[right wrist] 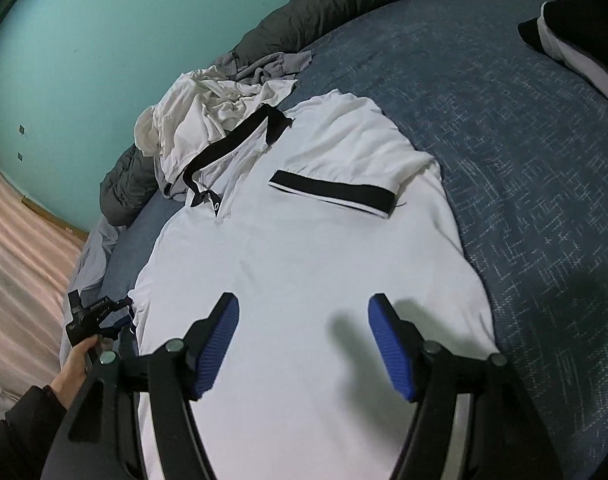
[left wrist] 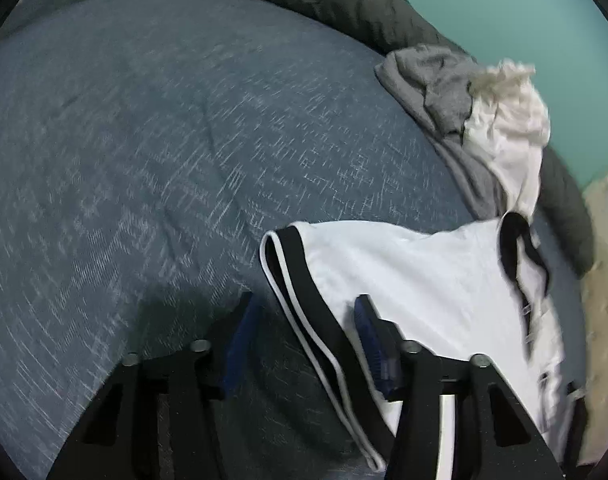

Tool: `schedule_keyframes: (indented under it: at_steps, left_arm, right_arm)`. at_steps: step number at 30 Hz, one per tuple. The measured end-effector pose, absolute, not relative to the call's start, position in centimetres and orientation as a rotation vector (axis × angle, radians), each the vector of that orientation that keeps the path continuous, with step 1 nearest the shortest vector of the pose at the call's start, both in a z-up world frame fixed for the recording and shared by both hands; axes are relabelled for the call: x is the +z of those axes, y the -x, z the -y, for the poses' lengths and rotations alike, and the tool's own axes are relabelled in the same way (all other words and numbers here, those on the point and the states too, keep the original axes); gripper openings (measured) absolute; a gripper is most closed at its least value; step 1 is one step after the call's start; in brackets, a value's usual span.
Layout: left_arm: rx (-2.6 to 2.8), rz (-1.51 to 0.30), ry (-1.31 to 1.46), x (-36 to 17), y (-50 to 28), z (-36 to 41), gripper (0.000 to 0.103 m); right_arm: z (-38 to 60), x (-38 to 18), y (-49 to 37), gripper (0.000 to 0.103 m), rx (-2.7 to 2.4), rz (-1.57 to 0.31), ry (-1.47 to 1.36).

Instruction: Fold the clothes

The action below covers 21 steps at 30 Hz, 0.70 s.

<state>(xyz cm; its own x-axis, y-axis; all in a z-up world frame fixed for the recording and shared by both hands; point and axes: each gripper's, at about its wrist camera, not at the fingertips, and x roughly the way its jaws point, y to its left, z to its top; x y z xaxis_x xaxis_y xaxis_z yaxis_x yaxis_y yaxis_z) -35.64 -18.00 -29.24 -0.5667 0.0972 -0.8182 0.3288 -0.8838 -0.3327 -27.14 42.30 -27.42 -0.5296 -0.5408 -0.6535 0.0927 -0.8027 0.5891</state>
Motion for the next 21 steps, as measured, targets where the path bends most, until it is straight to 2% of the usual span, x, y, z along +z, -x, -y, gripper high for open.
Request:
schedule_keyframes:
  at_steps: [1,4,14,21]
  left_arm:
    - [-2.583,-0.663,-1.396,-29.2,35.8,17.7,0.012]
    - [-2.606,-0.656,-1.394,-28.9,36.2,17.3,0.003]
    - [-2.715,-0.553,-1.355,-24.7,35.5,15.5,0.003]
    - [-2.874,-0.407,-1.345,-20.7,34.0,9.8,0.003]
  right_arm:
    - [-42.3,-27.5,27.1,0.068,-2.358,0.710,-1.253]
    - [-42.5,-27.7,27.1,0.068,-2.369,0.705,-1.256]
    - [-43.0,-28.1,27.0,0.068,-2.374,0.735,-1.254]
    - [-42.8,-27.8,27.0,0.068,-2.366,0.749,-1.239]
